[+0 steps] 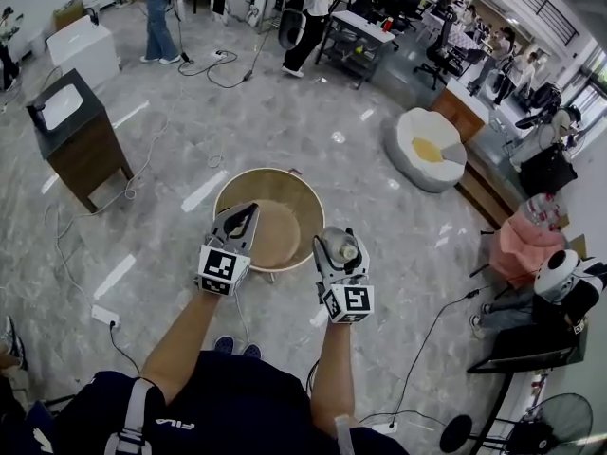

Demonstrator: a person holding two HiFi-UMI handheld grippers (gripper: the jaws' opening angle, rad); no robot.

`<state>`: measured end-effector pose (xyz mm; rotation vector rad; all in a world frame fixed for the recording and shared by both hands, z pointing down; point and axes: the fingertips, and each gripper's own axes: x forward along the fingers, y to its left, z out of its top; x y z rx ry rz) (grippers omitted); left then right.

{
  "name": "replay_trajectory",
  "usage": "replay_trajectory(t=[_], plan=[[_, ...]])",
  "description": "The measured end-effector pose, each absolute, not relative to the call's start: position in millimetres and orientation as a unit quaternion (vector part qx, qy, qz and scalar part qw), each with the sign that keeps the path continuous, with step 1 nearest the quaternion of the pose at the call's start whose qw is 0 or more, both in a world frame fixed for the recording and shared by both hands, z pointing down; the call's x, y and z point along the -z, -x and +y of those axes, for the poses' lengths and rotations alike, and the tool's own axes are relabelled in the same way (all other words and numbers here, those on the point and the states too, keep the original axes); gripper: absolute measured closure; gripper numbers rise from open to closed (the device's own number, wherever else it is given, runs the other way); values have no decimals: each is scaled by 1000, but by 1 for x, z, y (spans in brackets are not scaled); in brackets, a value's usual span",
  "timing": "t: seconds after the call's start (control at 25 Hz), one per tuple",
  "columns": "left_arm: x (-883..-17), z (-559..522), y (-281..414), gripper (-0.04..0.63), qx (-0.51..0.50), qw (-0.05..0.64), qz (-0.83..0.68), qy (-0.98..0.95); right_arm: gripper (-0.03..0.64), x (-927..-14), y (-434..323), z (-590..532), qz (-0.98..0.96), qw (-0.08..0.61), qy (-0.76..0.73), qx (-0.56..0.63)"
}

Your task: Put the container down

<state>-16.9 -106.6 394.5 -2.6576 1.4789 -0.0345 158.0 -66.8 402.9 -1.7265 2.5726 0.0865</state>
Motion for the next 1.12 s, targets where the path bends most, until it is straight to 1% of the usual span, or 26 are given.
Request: replay_trajectory(t=[0.28, 0.52, 0.68, 0.92, 1.12], plan=[[-406, -103, 12, 571, 20, 45, 506, 861, 261, -407, -166, -69, 840, 23, 541, -27], [-398, -104, 15, 571, 45, 62, 519, 851, 261, -408, -164, -77, 845, 25, 533, -26], [-401, -113, 17, 571, 25, 51, 519, 853, 261, -412, -159, -85, 850, 18, 526, -23], [-410, -144, 21, 571, 26, 44, 514, 856, 261, -424, -155, -111, 848, 13, 529, -21], [-414, -191, 18, 571, 23, 46, 503, 863, 261, -423, -157, -151, 840, 10, 542, -29]])
